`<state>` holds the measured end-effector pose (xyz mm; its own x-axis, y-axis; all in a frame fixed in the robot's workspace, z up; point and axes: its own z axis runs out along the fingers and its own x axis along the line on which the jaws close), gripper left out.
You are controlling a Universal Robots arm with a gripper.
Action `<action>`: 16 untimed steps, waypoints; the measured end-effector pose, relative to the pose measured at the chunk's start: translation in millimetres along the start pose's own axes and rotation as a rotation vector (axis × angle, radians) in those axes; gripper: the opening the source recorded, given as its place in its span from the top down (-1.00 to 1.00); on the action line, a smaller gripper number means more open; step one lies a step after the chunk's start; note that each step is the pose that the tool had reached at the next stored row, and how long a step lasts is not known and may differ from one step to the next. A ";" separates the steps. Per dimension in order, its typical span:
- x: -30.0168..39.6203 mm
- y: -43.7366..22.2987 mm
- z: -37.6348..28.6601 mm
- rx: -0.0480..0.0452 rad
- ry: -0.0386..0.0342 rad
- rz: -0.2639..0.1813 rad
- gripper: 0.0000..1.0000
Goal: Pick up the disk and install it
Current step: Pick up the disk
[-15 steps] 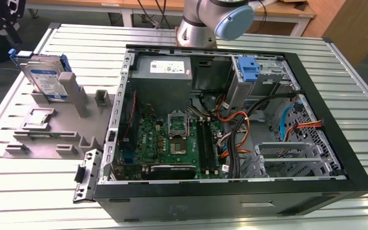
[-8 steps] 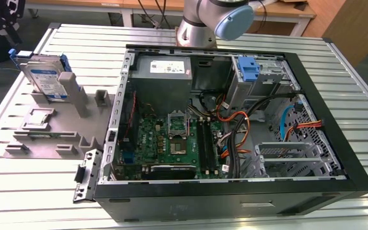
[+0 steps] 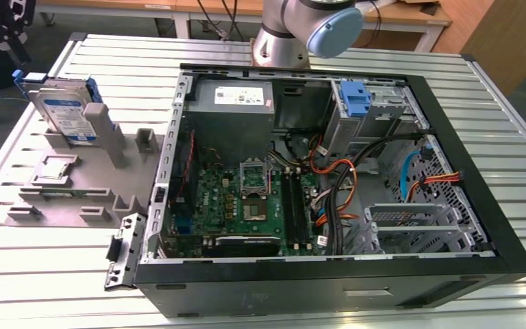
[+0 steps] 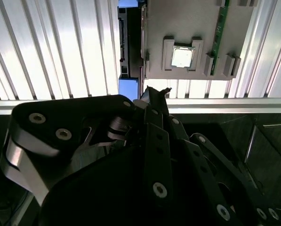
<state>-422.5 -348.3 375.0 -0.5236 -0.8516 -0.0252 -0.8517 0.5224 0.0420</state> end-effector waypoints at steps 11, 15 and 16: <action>0.0 0.0 0.2 -0.0044 0.0072 -0.174 0.80; 0.0 0.0 0.2 -0.0053 0.0087 -0.210 0.80; 0.0 0.0 0.2 -0.0053 0.0087 -0.210 0.80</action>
<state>-422.5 -348.3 374.8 -0.3340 -0.9422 -0.0254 -0.9421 0.3328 0.0419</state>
